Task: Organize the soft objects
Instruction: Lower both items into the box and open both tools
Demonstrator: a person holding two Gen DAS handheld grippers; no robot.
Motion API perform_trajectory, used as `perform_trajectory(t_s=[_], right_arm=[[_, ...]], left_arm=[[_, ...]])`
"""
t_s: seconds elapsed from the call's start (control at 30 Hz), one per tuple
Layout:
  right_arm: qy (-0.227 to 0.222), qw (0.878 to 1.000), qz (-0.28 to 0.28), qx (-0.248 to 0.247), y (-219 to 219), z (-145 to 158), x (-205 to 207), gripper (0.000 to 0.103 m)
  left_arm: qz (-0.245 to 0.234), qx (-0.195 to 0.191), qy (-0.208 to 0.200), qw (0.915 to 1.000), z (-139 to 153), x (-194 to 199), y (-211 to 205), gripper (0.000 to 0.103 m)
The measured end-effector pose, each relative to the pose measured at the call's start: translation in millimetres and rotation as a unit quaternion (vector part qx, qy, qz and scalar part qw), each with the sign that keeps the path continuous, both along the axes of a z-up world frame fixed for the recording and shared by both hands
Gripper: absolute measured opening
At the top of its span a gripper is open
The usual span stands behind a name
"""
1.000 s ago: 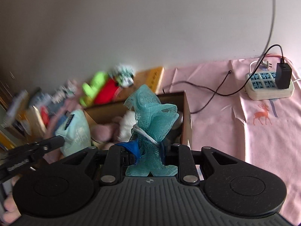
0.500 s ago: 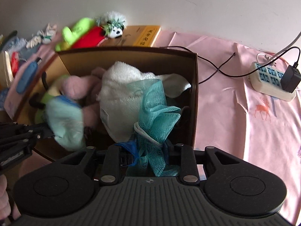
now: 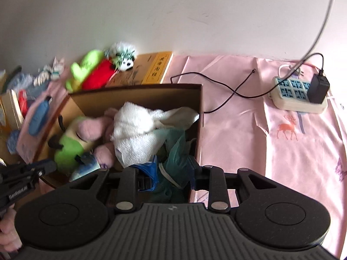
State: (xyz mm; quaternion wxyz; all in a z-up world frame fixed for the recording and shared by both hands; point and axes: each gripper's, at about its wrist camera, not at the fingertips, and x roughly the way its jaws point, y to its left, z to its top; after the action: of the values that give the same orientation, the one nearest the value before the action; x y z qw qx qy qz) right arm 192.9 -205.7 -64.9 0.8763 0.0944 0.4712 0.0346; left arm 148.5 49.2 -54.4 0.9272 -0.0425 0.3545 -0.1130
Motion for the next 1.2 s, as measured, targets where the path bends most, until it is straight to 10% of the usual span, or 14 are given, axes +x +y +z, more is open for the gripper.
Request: perform_trajectory(t_s=[0.2,0.87,1.2], right_arm=[[-0.018,0.999,-0.003,0.051,8,8,-12,0.012],[-0.099,0.993,-0.047,0.031,48,39,-92,0.014],[-0.113,0.992,-0.045,0.020,54,47,-116,0.015]], left_arm=[[0.017,0.016,-0.022,0.9995,21,-16,3,0.013],[0.090,0.129,-0.002,0.9877,69,-61,-38,0.088],[0.109,0.149,0.007,0.9828,73,-77,-50,0.093]])
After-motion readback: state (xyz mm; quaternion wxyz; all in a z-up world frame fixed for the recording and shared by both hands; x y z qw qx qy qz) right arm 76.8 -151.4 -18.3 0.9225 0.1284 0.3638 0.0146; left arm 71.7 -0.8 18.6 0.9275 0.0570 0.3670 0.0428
